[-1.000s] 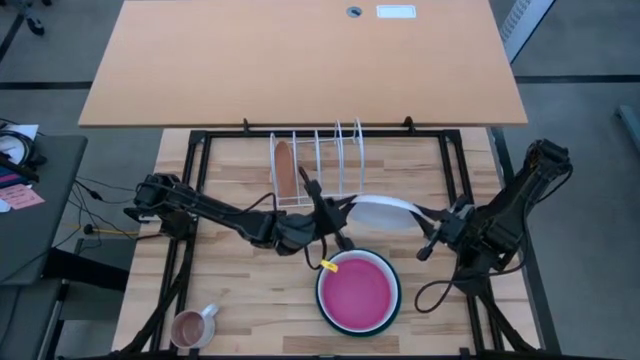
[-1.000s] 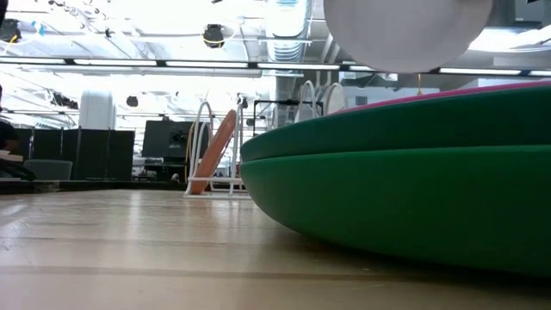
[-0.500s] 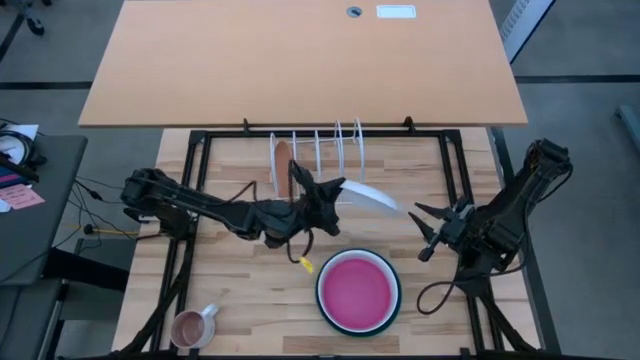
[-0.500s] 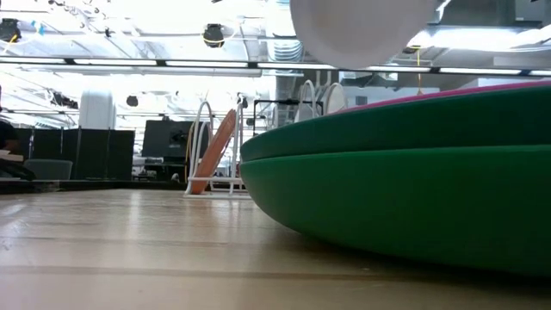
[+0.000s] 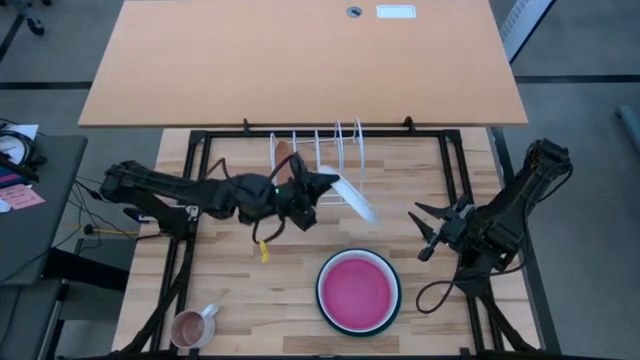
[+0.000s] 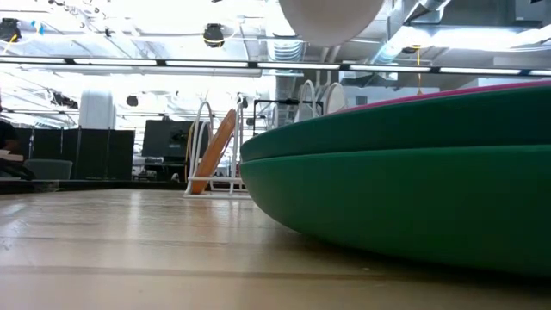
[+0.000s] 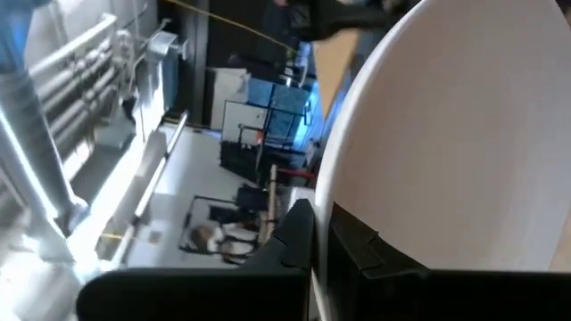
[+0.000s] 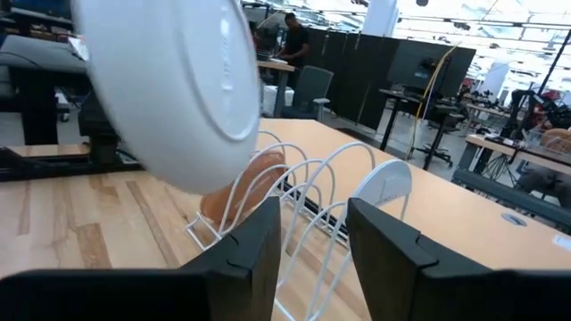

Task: Sort dishes
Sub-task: Put the small white plate in the dish rack

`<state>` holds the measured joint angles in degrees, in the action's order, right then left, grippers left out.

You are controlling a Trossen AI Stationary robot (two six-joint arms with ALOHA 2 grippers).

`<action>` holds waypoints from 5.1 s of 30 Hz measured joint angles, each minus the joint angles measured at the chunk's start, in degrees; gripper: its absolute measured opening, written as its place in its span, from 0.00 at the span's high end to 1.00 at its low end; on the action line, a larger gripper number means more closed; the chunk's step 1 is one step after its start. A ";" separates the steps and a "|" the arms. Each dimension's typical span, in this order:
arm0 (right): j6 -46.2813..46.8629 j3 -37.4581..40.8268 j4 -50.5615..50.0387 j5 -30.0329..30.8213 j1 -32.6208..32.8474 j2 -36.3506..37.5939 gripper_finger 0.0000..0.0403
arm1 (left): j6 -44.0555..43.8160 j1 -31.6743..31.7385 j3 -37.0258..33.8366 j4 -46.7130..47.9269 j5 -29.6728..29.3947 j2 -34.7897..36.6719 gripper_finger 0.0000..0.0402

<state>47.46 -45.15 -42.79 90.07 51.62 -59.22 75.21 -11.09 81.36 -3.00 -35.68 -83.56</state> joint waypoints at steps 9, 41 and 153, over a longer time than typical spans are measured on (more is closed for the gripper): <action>2.23 0.00 0.00 -5.64 0.00 -0.02 0.66 | 4.80 8.57 0.00 5.20 14.50 5.31 1.00; 0.02 0.04 -14.44 -9.17 -14.48 0.00 0.66 | 8.07 51.72 0.00 19.96 80.69 9.07 0.98; -1.63 0.04 -16.15 -12.27 -22.51 -0.02 0.66 | 20.49 56.06 0.00 29.33 84.39 -17.82 0.98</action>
<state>45.83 -45.10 -58.94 77.80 29.10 -59.24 95.70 44.97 81.36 26.33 48.71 -101.38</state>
